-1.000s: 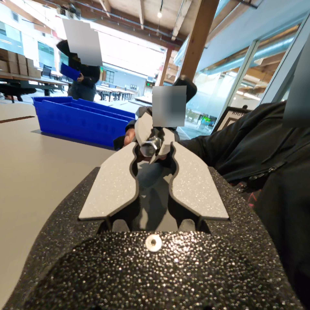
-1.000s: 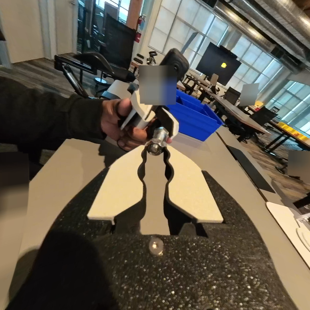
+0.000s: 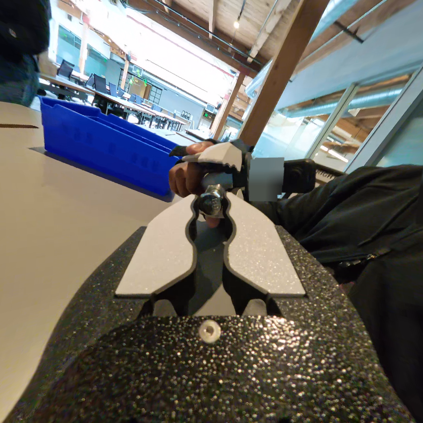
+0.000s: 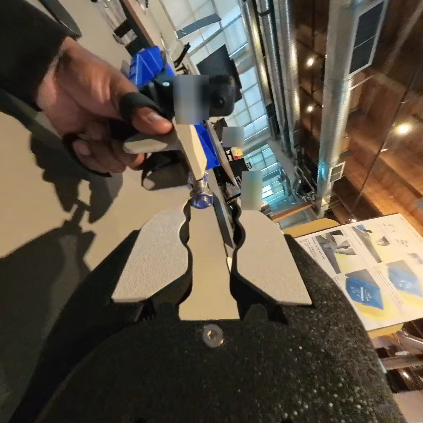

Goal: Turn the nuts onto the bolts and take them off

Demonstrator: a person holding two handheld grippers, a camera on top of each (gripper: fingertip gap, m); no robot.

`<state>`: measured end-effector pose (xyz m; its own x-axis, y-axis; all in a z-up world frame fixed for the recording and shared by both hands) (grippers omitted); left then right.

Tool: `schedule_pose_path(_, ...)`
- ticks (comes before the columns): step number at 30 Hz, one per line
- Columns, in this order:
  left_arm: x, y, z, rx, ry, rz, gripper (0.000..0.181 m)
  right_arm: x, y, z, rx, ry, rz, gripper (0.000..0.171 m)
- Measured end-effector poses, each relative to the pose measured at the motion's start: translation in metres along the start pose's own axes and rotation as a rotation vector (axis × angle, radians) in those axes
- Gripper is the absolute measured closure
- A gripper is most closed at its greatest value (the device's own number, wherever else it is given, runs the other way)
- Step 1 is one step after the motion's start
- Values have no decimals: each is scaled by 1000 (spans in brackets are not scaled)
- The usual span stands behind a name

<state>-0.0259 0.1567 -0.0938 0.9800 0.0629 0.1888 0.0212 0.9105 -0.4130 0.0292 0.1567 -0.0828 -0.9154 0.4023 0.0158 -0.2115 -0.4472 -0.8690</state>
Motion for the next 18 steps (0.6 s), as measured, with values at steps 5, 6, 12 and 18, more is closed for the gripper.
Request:
schedule_pose_path(5, 2, 4, -1, -41, -18, 7, 162, -1, 1, -2, -28, 6, 3, 141)
schedule_pose_path(6, 3, 4, -1, -44, -16, 4, 162, 0, 3, -2, -35, 7, 6, 143)
schedule_pose_path(12, 1, 6, -1, 2, -6, 46, 163, 3, 7, -5, 137, 9, 102, 153)
schedule_pose_path(18, 0, 3, 5, 160, 11, 128, 163, 7, 3, -7, 988, -147, 405, 154)
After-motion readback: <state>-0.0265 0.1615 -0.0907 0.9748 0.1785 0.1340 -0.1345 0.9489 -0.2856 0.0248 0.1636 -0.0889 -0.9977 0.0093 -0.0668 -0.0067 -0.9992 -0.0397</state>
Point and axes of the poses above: each gripper's, where its closed fingertips meet, x out along the fingers, z out of its top, y = z × x across the jaws, the point moved 3 cm from there along -x, back along the fingers, and after that the axes turned 2 degrees about -y, right-handed, at the moved point
